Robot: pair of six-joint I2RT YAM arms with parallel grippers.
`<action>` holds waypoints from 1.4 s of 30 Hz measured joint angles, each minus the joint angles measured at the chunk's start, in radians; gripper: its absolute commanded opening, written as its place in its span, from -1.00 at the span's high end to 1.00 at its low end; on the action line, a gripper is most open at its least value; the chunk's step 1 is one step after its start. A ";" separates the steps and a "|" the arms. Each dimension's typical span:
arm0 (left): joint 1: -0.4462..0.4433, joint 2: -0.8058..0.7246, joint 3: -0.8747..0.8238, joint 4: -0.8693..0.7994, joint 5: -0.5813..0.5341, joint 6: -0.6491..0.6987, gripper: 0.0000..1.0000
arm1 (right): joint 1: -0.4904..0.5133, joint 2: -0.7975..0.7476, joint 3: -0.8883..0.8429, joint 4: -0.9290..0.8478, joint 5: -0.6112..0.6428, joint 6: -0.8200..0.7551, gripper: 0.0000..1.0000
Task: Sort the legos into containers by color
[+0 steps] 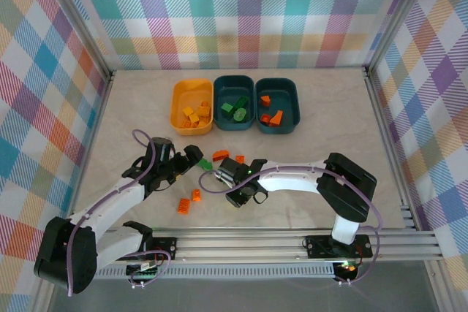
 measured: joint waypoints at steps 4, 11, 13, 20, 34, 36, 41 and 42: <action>0.000 0.000 0.000 -0.019 -0.016 0.006 -1.00 | 0.000 -0.002 0.002 0.003 0.014 -0.013 0.38; 0.002 -0.008 0.008 -0.077 -0.077 0.006 -1.00 | -0.035 -0.012 0.080 0.028 0.045 -0.043 0.42; 0.016 -0.031 0.013 -0.118 -0.106 0.003 -1.00 | -0.077 -0.011 0.141 0.033 0.050 -0.057 0.41; 0.149 -0.165 0.003 -0.191 -0.136 -0.017 -1.00 | -0.309 0.082 0.470 0.072 0.087 -0.093 0.40; 0.183 0.066 -0.018 -0.122 0.105 0.032 -1.00 | -0.508 0.609 1.046 -0.077 0.058 -0.104 -0.34; 0.183 0.074 -0.016 -0.111 0.124 0.035 -1.00 | -0.513 0.601 1.045 -0.095 0.067 -0.099 -0.39; 0.183 0.062 0.016 -0.127 0.129 0.064 -1.00 | -0.483 0.373 0.761 0.004 0.100 -0.077 -0.42; 0.183 0.049 0.023 -0.130 0.121 0.068 -1.00 | -0.461 0.298 0.681 0.026 0.108 -0.070 -0.41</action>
